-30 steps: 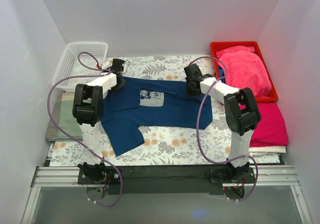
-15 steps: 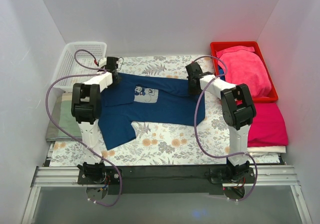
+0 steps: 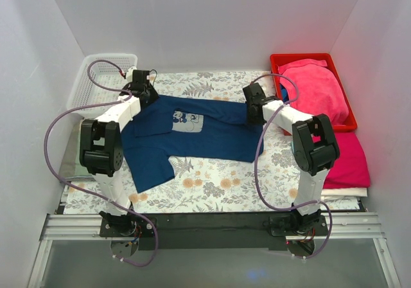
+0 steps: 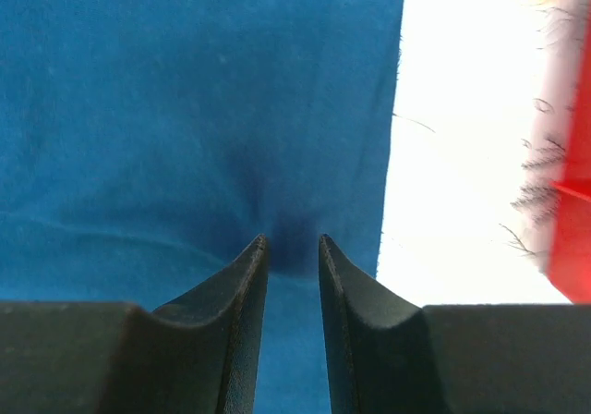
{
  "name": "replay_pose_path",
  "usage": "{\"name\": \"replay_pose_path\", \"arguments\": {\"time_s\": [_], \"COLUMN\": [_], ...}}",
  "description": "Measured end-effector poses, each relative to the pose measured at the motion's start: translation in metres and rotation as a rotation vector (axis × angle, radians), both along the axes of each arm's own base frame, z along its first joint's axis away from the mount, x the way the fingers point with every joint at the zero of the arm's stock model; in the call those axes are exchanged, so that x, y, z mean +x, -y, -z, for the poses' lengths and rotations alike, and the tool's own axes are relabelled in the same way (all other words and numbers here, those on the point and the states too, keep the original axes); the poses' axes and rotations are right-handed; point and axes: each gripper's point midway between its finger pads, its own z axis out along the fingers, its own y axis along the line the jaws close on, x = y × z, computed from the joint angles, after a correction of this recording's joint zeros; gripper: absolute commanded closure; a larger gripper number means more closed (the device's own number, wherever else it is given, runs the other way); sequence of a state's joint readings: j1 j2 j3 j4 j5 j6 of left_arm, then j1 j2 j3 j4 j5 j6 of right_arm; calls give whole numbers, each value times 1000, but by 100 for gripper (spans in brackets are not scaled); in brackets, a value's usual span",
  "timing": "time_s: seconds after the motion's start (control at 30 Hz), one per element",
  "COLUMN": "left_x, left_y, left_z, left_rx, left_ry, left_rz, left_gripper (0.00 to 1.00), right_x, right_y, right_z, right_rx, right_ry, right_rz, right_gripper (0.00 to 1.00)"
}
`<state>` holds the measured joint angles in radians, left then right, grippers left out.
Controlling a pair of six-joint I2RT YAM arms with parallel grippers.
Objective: Fold and stack the t-shirts
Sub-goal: Fold the flattened tshirt in 1/3 of the way
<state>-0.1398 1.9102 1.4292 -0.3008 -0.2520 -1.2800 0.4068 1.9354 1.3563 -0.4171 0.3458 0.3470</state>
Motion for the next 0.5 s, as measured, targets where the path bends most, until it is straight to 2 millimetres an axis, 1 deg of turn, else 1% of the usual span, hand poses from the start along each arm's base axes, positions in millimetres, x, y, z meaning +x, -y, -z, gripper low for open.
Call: {"name": "replay_pose_path", "arguments": {"time_s": [0.03, 0.1, 0.2, 0.3, 0.37, 0.5], "left_x": [-2, -10, -25, -43, -51, -62], "left_y": [3, 8, 13, 16, 16, 14], "left_z": [-4, -1, 21, 47, 61, 79], "left_rx": [-4, -10, -16, -21, -21, -21], "left_ry": [10, 3, -49, -117, -150, -195], "left_rz": [6, 15, 16, 13, 8, -6], "left_gripper": [61, 61, 61, 61, 61, 61], "right_x": [-2, -8, -15, -24, -30, -28], "right_y": [1, 6, 10, 14, 15, 14], "right_z": [-2, -5, -1, 10, 16, 19], "right_rx": [-2, -10, -19, -29, -34, -27], "right_ry": [4, 8, -1, -26, -43, -34], "right_rz": [-1, 0, 2, 0, -4, -9], "right_gripper": [64, 64, 64, 65, 65, 68]}}
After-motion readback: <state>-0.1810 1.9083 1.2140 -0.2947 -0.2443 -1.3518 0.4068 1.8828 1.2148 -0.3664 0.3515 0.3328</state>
